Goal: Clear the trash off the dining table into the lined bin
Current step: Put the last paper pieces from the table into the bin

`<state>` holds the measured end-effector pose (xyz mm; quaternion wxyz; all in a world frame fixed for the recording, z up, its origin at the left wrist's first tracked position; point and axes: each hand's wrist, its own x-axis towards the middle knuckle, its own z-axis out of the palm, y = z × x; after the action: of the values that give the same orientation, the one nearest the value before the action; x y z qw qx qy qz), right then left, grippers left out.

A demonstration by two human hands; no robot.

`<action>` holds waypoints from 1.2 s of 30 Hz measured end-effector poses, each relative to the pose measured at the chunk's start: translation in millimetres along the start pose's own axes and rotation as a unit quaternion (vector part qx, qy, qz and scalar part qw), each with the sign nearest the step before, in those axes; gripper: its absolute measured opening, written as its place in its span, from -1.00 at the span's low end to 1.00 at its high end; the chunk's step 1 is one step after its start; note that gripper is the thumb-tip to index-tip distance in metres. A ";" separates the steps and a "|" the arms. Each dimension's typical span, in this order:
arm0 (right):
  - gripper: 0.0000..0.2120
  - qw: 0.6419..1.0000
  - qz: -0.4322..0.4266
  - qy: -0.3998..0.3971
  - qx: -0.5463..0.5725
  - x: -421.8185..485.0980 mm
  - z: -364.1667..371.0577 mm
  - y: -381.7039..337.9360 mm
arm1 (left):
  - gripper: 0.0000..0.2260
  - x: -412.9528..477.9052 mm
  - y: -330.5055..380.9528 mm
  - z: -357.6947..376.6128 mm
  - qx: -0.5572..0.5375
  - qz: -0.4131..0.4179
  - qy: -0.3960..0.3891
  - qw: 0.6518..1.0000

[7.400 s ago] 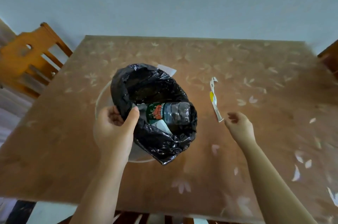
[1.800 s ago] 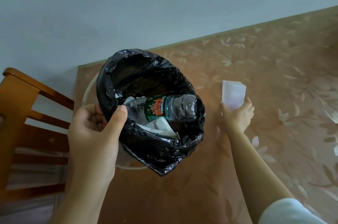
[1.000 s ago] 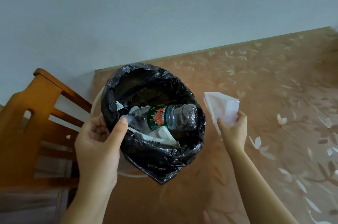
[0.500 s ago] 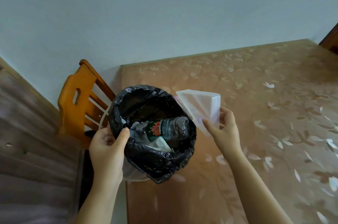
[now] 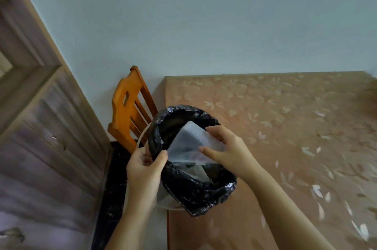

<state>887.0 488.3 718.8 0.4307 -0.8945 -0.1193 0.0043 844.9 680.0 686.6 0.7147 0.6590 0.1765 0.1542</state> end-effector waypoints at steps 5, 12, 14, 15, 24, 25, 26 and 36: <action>-0.57 0.999 -0.032 -0.014 -0.029 -9.5 8.3 -13.4 | -0.92 -4.3 4.3 -11.8 -0.014 -0.003 0.021 1.000; -0.73 0.988 -0.007 0.101 -0.119 -40.7 2.6 -8.7 | -0.89 -17.7 6.5 -31.1 -0.020 0.001 0.052 0.998; -0.75 0.978 -0.004 0.132 -0.162 -54.7 3.0 -4.8 | -0.90 -23.4 6.0 -37.6 -0.019 0.006 0.055 0.998; -0.76 0.974 0.002 0.140 -0.179 -63.2 4.4 -2.7 | -0.89 -27.1 5.1 -41.4 -0.018 0.007 0.056 0.998; -0.71 0.955 0.080 0.101 -0.267 -157.8 28.1 12.1 | -0.85 -73.7 -9.0 -81.6 -0.045 -0.045 0.087 0.994; -0.71 0.955 0.079 0.099 -0.269 -167.9 28.3 11.8 | -0.86 -80.9 -9.0 -85.1 -0.046 -0.050 0.091 0.994; -0.72 0.954 0.077 0.099 -0.272 -177.0 27.7 11.3 | -0.87 -88.8 -9.0 -88.5 -0.046 -0.053 0.095 0.993; -0.70 0.962 0.011 0.083 -0.261 -258.3 14.6 9.8 | -0.84 -209.4 0.2 -113.4 -0.021 -0.030 0.172 0.984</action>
<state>636.5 437.5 677.6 0.1909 -0.9743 -0.0699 -0.0966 606.8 685.8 689.3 0.6916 0.6018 0.3132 0.2479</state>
